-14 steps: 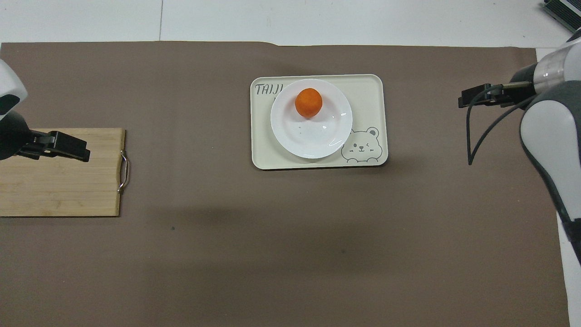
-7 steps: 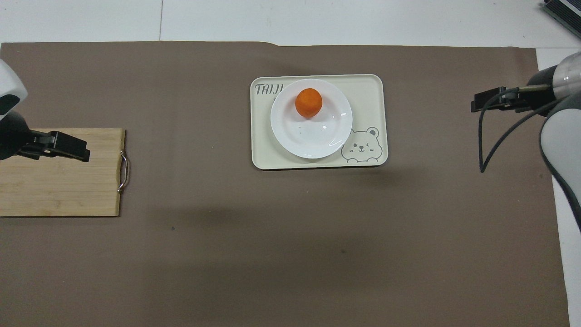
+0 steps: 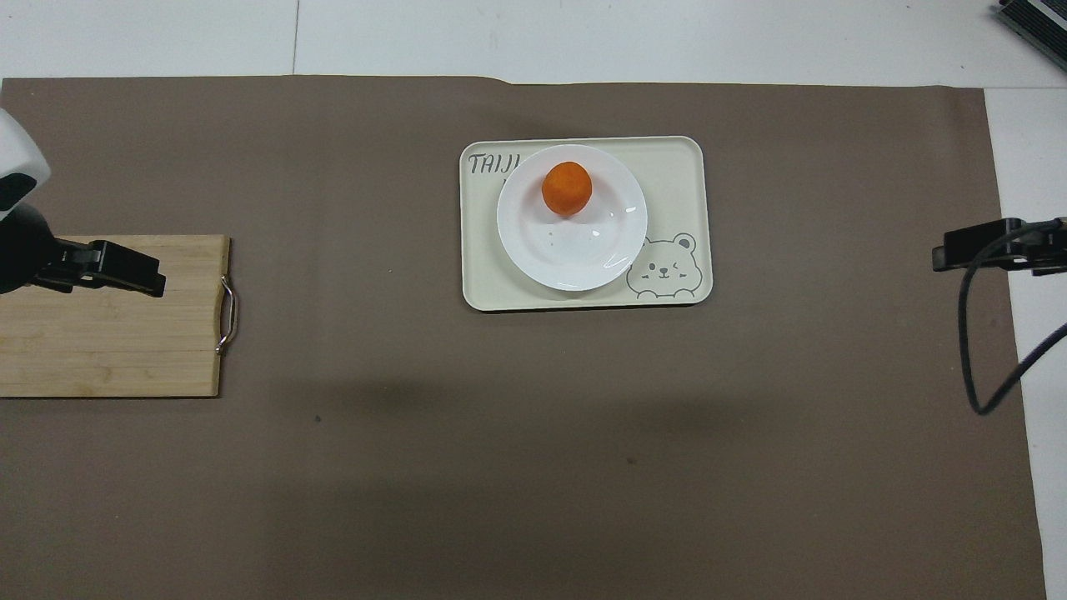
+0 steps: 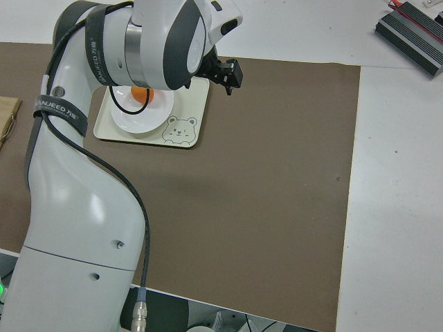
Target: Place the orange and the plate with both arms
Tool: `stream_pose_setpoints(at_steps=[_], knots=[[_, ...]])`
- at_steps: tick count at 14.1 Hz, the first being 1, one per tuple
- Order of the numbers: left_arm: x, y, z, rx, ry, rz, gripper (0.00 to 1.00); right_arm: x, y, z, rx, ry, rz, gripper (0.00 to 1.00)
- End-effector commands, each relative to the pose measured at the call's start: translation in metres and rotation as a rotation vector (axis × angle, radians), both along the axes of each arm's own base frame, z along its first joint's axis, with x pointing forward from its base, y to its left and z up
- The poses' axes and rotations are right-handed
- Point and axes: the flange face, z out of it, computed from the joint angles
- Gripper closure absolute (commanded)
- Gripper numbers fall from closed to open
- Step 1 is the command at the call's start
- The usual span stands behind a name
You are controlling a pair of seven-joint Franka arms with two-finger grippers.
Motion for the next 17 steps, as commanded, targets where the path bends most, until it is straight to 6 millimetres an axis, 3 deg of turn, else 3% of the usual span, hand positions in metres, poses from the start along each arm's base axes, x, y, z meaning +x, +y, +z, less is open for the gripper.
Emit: stream_pose_setpoints(at_steps=[1,8,11,17], knots=[[0.001,0.003,0.003,0.008,0.012,0.012,0.0,-0.006,0.005,-0.005,-0.009,0.014,-0.001,0.0],[0.002,0.002,0.003,0.008,0.01,0.01,0.0,-0.004,0.007,-0.016,-0.045,0.007,0.059,0.0],[0.002,0.002,0.003,0.008,0.01,0.01,0.0,-0.005,0.018,-0.02,-0.034,0.015,0.064,0.0],[0.001,0.003,0.003,0.008,0.012,0.012,0.0,-0.019,0.017,-0.031,-0.031,-0.018,0.067,0.0]])
